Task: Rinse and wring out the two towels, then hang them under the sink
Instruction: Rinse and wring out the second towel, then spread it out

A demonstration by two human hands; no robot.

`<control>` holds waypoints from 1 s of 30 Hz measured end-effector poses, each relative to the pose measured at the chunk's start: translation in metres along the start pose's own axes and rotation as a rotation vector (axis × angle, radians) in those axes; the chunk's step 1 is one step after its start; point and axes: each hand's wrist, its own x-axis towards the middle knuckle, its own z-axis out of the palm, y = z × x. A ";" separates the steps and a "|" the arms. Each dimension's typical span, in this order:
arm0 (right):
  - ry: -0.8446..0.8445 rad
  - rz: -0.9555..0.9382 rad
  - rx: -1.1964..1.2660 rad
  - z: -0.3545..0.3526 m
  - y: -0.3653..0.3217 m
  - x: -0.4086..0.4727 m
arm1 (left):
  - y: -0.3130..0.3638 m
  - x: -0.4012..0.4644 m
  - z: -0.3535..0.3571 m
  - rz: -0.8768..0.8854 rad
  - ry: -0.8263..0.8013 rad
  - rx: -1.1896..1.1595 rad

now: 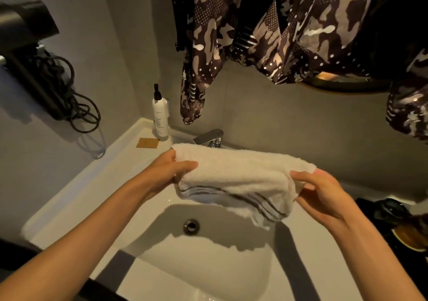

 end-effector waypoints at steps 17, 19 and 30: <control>0.080 -0.067 0.242 -0.027 -0.018 0.005 | 0.044 -0.004 -0.039 0.254 0.050 0.101; 0.081 -0.151 0.078 -0.028 -0.026 -0.001 | 0.050 -0.007 -0.042 0.312 0.119 0.116; 0.291 -0.410 -0.056 -0.007 -0.035 0.004 | 0.104 -0.035 -0.023 0.556 0.039 -0.329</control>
